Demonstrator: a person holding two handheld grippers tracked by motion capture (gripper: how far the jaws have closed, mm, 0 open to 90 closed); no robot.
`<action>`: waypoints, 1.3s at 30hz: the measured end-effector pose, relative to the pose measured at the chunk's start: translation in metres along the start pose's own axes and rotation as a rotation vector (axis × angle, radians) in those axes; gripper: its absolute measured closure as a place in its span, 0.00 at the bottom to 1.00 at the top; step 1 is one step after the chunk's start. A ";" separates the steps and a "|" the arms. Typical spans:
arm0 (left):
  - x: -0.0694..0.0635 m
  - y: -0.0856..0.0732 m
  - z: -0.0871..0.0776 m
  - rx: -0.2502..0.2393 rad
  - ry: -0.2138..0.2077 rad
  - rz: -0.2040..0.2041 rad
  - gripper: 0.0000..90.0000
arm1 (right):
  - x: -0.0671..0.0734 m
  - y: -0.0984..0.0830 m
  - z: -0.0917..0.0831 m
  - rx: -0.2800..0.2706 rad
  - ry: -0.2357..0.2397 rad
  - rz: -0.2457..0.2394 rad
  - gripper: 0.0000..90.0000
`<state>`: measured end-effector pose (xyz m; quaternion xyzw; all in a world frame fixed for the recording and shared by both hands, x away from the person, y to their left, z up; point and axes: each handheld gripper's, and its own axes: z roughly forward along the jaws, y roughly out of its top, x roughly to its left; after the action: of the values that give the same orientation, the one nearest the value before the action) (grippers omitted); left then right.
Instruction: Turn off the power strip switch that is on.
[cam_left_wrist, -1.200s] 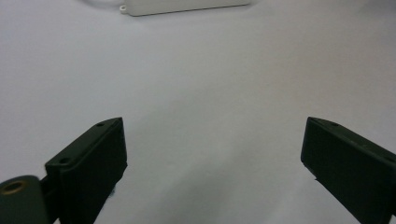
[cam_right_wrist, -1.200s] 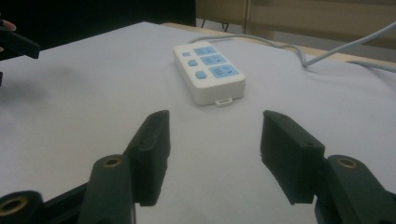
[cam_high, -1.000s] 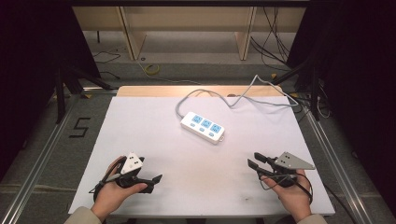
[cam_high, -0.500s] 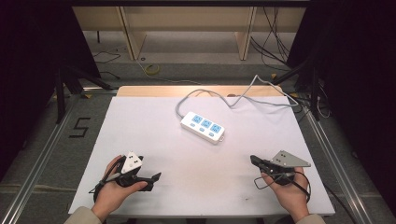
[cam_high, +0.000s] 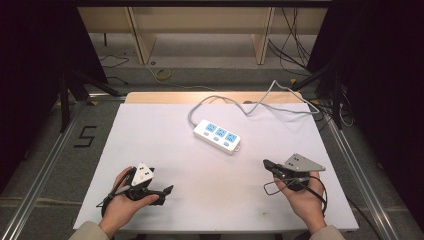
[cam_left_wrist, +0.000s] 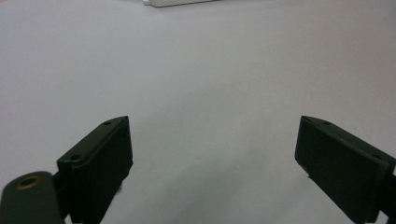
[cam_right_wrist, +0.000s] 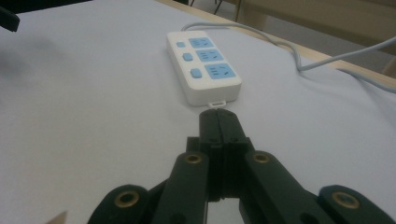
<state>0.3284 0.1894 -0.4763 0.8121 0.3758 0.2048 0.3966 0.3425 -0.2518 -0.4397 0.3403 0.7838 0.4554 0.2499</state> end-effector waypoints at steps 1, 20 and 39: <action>0.000 0.000 0.000 0.000 0.001 0.000 0.12 | 0.001 0.003 0.002 0.006 0.002 -0.006 1.00; 0.000 0.000 0.000 0.003 0.007 0.006 0.12 | 0.003 0.022 0.018 0.059 0.007 -0.029 1.00; 0.000 0.000 0.001 0.002 0.009 0.015 0.13 | 0.004 0.034 0.032 0.102 -0.005 -0.101 1.00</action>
<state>0.3285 0.1890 -0.4769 0.8144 0.3717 0.2111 0.3924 0.3725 -0.2195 -0.4248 0.3137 0.8215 0.4009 0.2571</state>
